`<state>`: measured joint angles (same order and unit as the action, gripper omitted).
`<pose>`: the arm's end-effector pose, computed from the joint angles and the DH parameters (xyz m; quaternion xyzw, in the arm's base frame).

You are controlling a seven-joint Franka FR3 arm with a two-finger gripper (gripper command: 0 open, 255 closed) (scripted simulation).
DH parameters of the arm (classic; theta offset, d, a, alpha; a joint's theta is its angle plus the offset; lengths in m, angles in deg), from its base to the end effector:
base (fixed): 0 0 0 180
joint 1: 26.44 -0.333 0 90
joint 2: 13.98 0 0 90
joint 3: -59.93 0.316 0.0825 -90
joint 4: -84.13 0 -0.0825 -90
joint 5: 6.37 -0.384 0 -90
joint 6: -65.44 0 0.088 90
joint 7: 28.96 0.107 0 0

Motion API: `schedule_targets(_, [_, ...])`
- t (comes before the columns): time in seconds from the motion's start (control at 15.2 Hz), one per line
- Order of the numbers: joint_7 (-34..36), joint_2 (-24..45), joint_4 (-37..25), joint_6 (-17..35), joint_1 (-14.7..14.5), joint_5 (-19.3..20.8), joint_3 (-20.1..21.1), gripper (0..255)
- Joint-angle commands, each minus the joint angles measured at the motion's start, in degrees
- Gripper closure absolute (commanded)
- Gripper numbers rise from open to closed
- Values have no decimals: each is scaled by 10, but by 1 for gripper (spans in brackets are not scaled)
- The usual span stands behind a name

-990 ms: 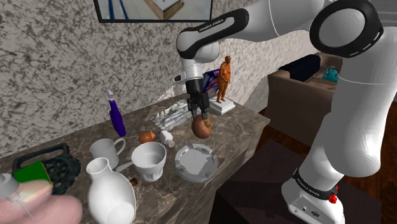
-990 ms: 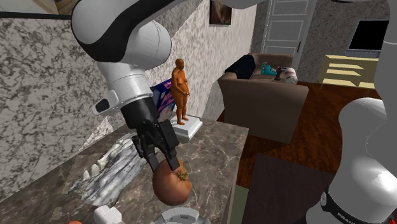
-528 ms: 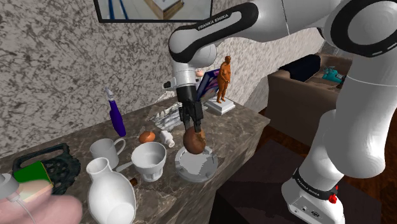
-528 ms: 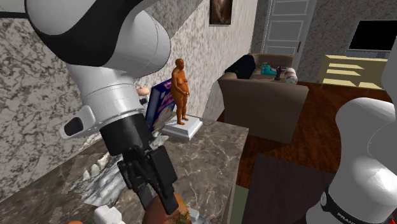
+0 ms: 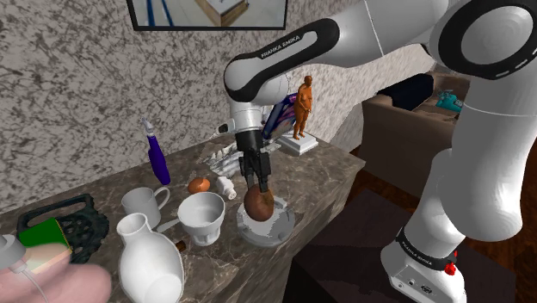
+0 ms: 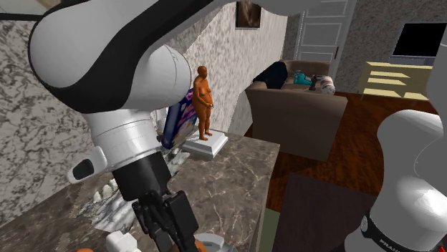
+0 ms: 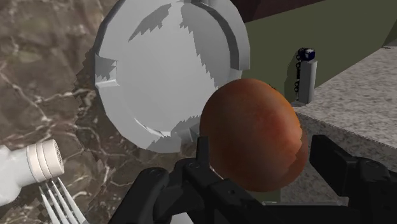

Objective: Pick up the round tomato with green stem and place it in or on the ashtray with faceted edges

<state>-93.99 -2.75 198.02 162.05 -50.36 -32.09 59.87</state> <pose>0.4731 0.2549 0.3452 -0.7301 -0.6051 0.1516 0.2790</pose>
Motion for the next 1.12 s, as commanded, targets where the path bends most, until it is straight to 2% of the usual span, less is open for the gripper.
schedule_targets(0.0, [-5, 8, 5, 13, -1, -1, 1, 255])
schedule_targets(0.53, [-26, 42, 23, 61, -3, -7, 2, 255])
schedule_targets(1.06, [-27, 44, 24, 63, -3, -7, 1, 255])
